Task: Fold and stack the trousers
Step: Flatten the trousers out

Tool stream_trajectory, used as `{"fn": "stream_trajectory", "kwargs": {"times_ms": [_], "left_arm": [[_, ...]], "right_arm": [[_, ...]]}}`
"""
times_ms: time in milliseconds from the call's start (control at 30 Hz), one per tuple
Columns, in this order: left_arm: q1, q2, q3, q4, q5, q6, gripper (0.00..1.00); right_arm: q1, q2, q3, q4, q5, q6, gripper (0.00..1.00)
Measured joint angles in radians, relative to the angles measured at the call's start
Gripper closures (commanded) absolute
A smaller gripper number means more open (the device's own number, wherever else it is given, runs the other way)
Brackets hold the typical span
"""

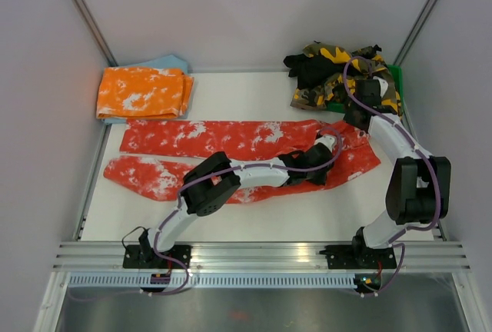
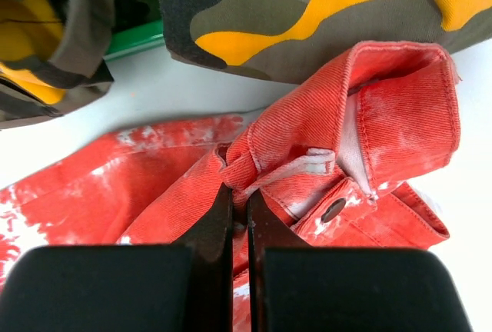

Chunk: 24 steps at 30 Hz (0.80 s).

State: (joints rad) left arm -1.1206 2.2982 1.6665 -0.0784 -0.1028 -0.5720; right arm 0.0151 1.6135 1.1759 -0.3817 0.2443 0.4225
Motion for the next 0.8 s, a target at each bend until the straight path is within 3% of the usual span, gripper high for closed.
{"fn": "stream_trajectory", "kwargs": {"times_ms": [333, 600, 700, 800], "left_arm": [[-0.005, -0.001, -0.029, 0.029, 0.022, -0.075, 0.98], [-0.093, -0.099, -0.182, 0.052, 0.103, -0.066, 0.98], [-0.133, -0.124, -0.219, 0.05, 0.118, -0.056, 0.98], [-0.147, -0.162, -0.268, 0.047, 0.164, -0.042, 0.98]], "right_arm": [[-0.002, 0.001, 0.042, -0.039, -0.023, 0.002, 1.0], [-0.002, 0.038, 0.049, -0.052, -0.038, 0.002, 1.0], [-0.002, 0.031, 0.019, -0.064, -0.046, 0.003, 0.91], [-0.002, 0.004, -0.038, -0.079, -0.049, 0.011, 0.57]]}}
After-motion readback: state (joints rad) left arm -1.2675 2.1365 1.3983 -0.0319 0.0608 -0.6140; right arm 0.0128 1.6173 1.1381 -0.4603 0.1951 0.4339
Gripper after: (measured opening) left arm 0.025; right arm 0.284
